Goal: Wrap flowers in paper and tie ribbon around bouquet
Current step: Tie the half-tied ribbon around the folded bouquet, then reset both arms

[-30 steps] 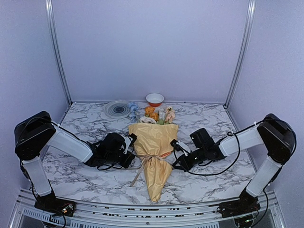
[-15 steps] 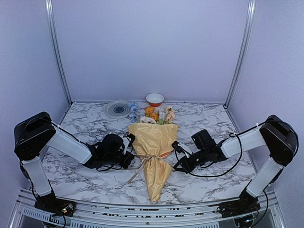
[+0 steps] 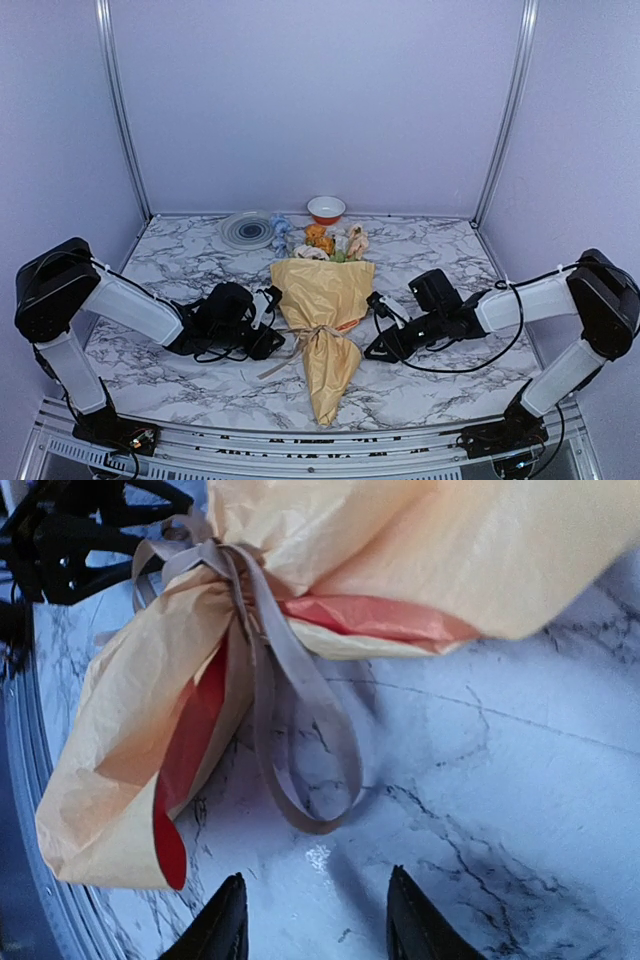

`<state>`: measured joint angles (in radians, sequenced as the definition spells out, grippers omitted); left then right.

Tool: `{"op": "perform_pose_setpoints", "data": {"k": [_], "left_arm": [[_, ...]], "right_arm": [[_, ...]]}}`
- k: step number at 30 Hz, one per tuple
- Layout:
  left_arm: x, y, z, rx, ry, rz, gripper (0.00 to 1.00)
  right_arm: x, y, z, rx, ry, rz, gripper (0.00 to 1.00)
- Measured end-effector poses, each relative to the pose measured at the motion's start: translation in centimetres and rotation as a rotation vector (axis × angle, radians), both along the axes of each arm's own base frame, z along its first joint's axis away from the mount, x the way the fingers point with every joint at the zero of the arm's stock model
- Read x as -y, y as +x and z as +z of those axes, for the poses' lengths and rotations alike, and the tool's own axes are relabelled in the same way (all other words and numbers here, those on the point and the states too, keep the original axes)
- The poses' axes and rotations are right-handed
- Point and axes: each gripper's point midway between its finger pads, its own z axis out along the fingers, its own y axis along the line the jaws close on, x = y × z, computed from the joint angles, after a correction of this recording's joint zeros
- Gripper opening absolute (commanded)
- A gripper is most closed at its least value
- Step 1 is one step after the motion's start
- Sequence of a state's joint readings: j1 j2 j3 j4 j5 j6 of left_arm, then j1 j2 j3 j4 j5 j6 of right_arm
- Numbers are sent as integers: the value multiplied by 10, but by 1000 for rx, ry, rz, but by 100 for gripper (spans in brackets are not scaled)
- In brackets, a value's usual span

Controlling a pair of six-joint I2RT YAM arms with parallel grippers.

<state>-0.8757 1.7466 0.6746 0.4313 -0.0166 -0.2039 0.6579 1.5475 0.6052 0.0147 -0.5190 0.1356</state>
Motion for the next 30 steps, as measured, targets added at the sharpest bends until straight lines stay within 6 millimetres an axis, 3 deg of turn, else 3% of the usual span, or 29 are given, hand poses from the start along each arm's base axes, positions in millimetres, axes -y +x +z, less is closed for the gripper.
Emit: {"op": "perform_pose_setpoints", "data": {"k": [4, 7, 10, 15, 18, 19, 20, 23, 24, 27, 30], "left_arm": [[-11, -15, 15, -9, 7, -32, 87], [-14, -20, 47, 25, -28, -50, 98], [-19, -24, 79, 65, -58, -55, 99], [-46, -10, 109, 147, -44, 63, 99], [-86, 16, 113, 179, 4, 245, 99], [-146, 43, 114, 203, 81, 491, 99], [-150, 44, 114, 204, 86, 505, 99], [-199, 54, 117, 232, 103, 680, 99], [-226, 54, 118, 247, 111, 767, 99], [-286, 44, 124, 302, 137, 969, 99], [-322, 27, 129, 376, 160, 1100, 99]], "right_arm": [[11, 19, 30, 85, -4, -79, 69], [31, 46, 71, 204, 25, -195, 74], [61, 72, 117, 343, 58, -341, 76], [121, 105, 158, 495, 47, -579, 79], [160, 121, 171, 558, 16, -722, 83], [210, 134, 181, 629, -29, -899, 85], [211, 135, 181, 631, -30, -902, 85], [242, 140, 181, 659, -52, -1010, 85], [251, 141, 178, 663, -65, -1044, 85], [268, 143, 168, 669, -92, -1111, 86], [275, 146, 151, 651, -114, -1156, 87]]}}
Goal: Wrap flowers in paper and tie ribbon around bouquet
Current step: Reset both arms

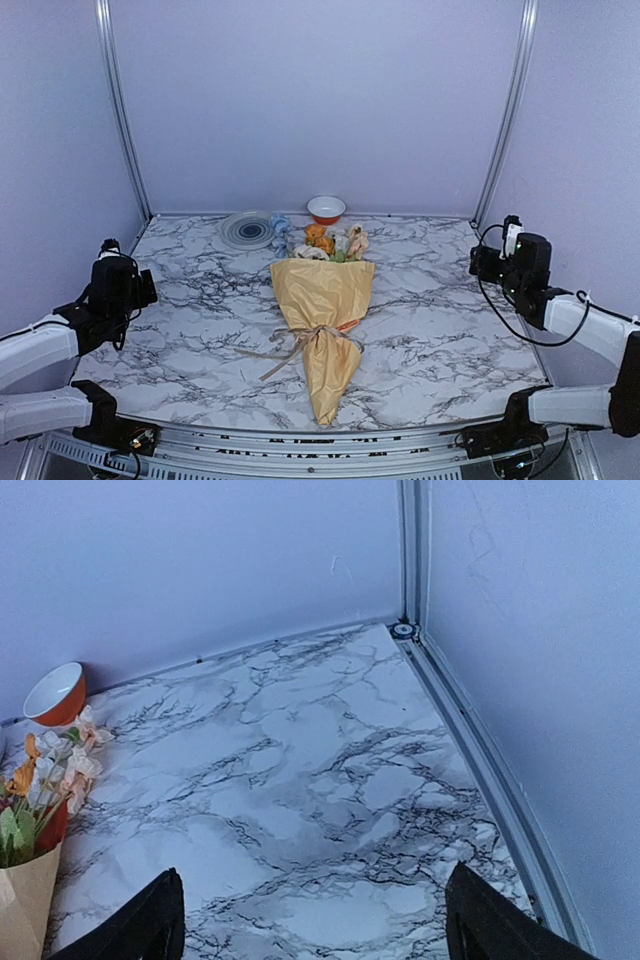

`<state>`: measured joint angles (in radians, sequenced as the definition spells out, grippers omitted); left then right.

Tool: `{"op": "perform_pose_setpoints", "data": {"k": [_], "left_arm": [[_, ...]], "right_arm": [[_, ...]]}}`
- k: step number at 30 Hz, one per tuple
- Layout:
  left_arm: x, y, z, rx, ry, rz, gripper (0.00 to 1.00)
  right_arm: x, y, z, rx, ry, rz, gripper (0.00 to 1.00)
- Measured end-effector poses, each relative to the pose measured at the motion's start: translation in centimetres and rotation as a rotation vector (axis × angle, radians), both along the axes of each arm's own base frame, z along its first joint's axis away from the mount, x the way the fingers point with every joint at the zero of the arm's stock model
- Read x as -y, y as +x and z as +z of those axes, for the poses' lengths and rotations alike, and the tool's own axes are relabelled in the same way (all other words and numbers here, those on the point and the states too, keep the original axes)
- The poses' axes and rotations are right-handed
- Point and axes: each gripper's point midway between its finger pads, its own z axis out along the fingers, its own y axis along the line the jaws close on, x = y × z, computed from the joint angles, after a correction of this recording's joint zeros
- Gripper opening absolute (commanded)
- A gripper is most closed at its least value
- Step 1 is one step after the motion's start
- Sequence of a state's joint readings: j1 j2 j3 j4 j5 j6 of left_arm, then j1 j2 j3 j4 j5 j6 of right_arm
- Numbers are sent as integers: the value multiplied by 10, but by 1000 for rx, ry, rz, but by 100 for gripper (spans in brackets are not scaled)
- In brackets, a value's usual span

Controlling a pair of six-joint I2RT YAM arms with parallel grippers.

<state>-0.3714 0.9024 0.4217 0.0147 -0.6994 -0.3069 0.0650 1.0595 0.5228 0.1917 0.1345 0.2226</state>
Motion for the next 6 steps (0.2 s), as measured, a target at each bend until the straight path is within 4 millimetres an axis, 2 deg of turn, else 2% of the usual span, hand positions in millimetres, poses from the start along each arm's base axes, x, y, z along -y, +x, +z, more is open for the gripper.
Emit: {"op": "perform_pose_setpoints", "data": {"k": [3, 6], "left_arm": [[-23, -17, -5, 69, 31, 88, 99], [-35, -31, -17, 106, 58, 128, 99]], "right_arm": [[9, 3, -18, -34, 2, -62, 87], [15, 6, -37, -81, 0, -103, 87]]}}
